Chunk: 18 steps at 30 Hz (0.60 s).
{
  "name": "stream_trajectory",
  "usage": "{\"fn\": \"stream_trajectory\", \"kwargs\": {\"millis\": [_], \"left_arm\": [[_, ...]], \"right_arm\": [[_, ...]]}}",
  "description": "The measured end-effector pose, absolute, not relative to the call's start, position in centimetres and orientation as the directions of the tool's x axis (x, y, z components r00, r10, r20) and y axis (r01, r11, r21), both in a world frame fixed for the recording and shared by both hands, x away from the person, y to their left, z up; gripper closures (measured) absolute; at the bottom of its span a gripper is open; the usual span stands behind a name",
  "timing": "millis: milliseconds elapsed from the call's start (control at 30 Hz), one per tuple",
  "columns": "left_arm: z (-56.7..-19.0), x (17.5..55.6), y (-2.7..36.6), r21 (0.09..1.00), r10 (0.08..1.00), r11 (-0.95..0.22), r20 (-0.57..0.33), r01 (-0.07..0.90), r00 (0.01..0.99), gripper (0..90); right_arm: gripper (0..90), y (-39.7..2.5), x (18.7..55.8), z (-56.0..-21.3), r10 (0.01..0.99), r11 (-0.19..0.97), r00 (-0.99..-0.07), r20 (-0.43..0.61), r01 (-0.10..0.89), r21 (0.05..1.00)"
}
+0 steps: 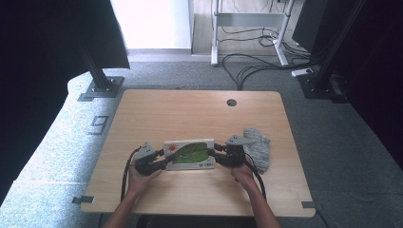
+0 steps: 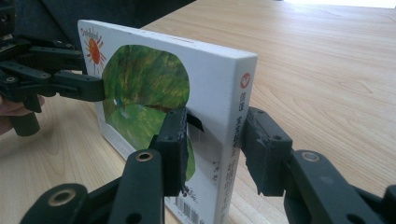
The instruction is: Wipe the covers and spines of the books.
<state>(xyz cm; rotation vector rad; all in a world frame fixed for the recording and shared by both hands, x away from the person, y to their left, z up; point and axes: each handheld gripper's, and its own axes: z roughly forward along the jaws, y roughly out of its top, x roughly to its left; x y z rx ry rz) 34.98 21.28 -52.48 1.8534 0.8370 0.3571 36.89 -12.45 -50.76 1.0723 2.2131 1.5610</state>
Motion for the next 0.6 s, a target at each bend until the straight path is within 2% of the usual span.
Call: {"fn": "stream_trajectory", "kwargs": {"millis": [233, 600], "left_arm": [[-52.5, 35.2, 21.0, 0.888, 0.704, -0.225, -0.136, 0.401, 0.697, 54.3], [-52.6, 35.7, 20.2, 0.872, 0.727, -0.256, -0.11, 0.417, 0.678, 46.2]], "right_arm": [[60.8, -12.4, 37.0, -50.9, 0.68, 0.152, -0.692, 0.242, 0.456, 0.877], [60.3, -12.3, 37.4, -51.3, 0.697, 0.143, -0.665, 0.268, 0.496, 0.857]]}}
